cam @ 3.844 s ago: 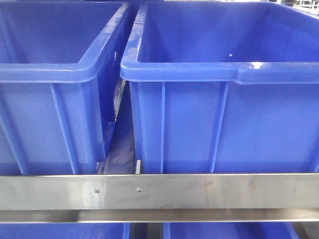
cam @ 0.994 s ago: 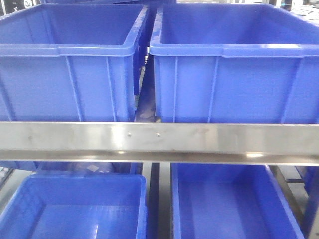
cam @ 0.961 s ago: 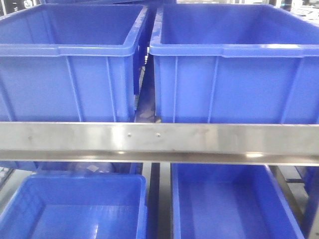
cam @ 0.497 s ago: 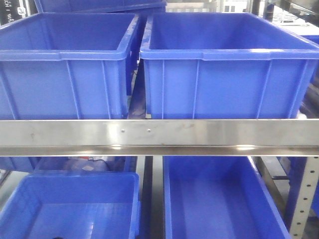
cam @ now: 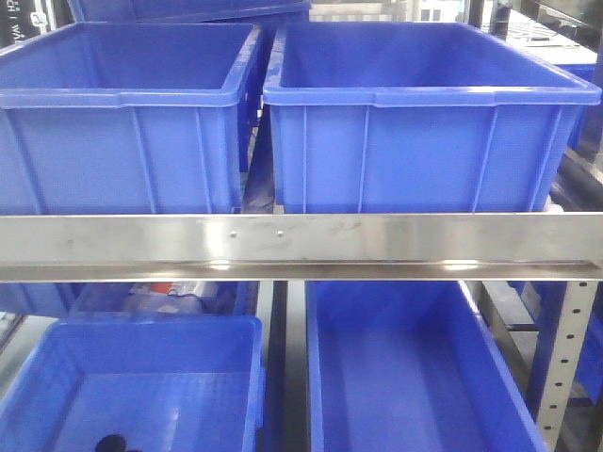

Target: Sort and place red and blue blocks on shelf

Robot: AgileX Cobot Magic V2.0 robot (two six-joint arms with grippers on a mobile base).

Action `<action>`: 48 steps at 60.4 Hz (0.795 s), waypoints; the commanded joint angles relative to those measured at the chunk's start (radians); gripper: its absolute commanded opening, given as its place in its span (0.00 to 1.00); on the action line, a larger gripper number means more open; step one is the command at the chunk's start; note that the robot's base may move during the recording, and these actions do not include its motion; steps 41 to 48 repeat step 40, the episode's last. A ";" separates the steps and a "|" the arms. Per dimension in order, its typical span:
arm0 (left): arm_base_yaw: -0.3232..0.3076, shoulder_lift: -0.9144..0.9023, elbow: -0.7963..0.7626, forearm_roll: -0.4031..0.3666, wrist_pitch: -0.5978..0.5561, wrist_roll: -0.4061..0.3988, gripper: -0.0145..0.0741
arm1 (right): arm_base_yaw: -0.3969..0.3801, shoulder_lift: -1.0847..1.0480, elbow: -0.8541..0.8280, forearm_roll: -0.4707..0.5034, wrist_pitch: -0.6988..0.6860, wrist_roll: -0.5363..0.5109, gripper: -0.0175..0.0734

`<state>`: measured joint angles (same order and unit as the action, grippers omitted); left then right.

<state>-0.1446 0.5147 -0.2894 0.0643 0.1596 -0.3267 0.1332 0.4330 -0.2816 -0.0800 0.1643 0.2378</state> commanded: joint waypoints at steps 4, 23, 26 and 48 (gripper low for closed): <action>-0.001 0.005 -0.031 -0.004 -0.091 0.000 0.31 | 0.003 0.005 -0.028 -0.002 -0.077 -0.002 0.27; -0.001 0.005 -0.031 -0.004 -0.091 0.000 0.31 | 0.003 0.005 -0.028 -0.002 -0.077 -0.002 0.27; -0.001 0.005 -0.031 -0.004 -0.091 0.000 0.31 | 0.003 0.005 -0.028 -0.002 -0.077 -0.002 0.27; -0.001 0.005 -0.031 -0.004 -0.091 0.000 0.31 | 0.003 0.005 -0.028 -0.002 -0.077 -0.002 0.27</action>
